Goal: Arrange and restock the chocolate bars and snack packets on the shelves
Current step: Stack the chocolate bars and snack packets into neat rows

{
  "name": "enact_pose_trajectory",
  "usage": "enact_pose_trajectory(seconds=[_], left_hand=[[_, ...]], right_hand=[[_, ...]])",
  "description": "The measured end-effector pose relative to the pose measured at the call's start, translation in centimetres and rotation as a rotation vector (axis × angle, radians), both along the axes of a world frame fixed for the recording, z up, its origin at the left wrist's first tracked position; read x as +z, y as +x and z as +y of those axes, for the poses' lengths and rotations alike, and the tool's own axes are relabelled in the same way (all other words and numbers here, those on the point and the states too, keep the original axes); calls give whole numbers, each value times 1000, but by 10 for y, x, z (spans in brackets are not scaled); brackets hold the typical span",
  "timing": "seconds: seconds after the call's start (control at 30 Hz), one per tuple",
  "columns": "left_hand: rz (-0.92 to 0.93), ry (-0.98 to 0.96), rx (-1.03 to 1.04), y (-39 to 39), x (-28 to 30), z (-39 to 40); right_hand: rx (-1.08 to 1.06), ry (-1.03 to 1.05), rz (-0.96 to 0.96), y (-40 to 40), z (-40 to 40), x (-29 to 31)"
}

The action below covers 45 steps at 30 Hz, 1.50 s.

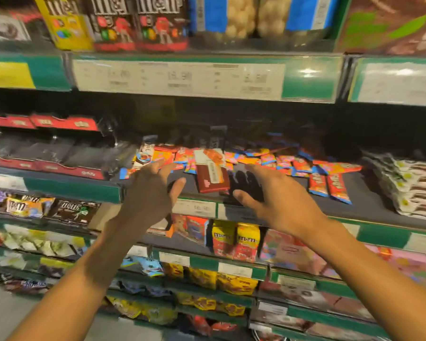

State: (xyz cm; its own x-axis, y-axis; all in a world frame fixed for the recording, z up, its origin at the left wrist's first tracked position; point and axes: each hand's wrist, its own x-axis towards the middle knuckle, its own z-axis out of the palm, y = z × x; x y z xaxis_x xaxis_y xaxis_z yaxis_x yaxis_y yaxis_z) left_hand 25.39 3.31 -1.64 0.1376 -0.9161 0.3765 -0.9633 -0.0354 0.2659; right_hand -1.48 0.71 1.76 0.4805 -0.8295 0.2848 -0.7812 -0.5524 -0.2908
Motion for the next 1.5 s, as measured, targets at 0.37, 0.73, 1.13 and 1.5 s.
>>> enact_pose_trajectory(seconds=[0.37,0.73,1.13,1.5], left_hand=[[44,-174,90,70,-4,-49],[27,128,166,65,20,-68],[283,553,189,50,66,-116],[994,-82,182,66,51,-84]], right_hand=[[-132,-42,94,97,-27,-14],[-290,173,44,112,-48,-2],[-264,600,-533,92,-60,7],[-218,580,-824,62,-51,33]])
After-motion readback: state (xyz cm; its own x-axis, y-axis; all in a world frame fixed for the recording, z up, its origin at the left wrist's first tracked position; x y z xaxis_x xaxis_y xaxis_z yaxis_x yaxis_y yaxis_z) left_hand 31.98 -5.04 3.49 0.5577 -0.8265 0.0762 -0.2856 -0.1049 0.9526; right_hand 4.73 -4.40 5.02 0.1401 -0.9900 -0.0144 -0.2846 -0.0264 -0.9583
